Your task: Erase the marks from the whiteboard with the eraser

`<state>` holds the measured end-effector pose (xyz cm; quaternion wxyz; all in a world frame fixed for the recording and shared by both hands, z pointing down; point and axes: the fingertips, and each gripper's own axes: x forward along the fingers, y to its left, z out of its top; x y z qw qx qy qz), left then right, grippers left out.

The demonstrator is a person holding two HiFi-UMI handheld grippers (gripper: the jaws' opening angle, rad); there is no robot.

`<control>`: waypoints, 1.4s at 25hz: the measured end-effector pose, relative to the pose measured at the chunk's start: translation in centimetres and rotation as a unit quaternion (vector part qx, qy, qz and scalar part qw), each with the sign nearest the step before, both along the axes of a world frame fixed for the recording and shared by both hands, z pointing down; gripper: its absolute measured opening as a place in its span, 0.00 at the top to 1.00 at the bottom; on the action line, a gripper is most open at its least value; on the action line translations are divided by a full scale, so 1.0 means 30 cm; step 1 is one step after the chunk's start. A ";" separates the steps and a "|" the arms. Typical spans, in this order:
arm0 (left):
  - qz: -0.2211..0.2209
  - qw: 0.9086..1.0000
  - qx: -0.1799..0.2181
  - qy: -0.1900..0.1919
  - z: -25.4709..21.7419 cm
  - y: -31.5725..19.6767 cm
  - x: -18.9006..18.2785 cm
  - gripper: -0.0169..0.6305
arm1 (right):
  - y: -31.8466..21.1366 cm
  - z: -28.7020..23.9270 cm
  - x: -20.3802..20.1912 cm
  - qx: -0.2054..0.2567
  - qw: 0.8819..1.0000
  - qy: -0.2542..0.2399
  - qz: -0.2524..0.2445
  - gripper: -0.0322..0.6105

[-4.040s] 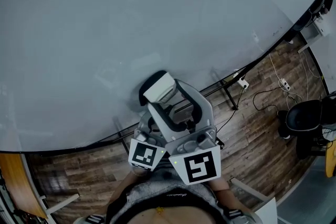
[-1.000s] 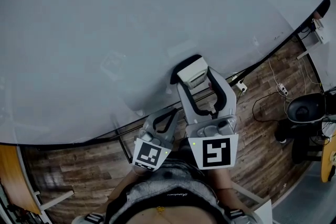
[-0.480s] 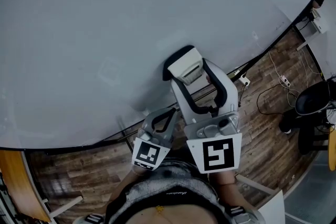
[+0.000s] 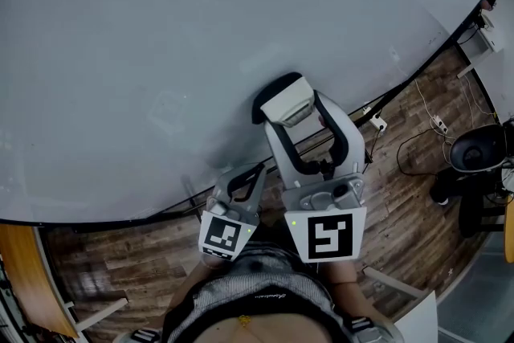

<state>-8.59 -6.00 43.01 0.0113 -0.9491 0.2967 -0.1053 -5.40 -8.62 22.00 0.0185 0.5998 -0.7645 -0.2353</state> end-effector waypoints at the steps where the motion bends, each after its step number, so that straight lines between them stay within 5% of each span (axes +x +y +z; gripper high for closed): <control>1: -0.001 1.000 0.000 0.000 0.002 0.004 0.009 0.97 | 0.004 0.005 0.006 0.003 1.000 0.003 -0.001 0.57; 12: -0.053 0.999 -0.008 0.010 -0.019 -0.056 0.162 0.97 | -0.045 0.089 0.108 -0.015 0.998 0.001 -0.061 0.57; 26: -0.105 0.994 -0.021 0.030 -0.045 -0.076 0.281 0.97 | -0.077 0.183 0.153 -0.044 0.990 0.068 -0.113 0.57; 35: -0.132 0.991 -0.013 0.028 -0.042 -0.056 0.428 0.97 | -0.114 0.225 0.333 -0.045 0.982 0.121 -0.136 0.57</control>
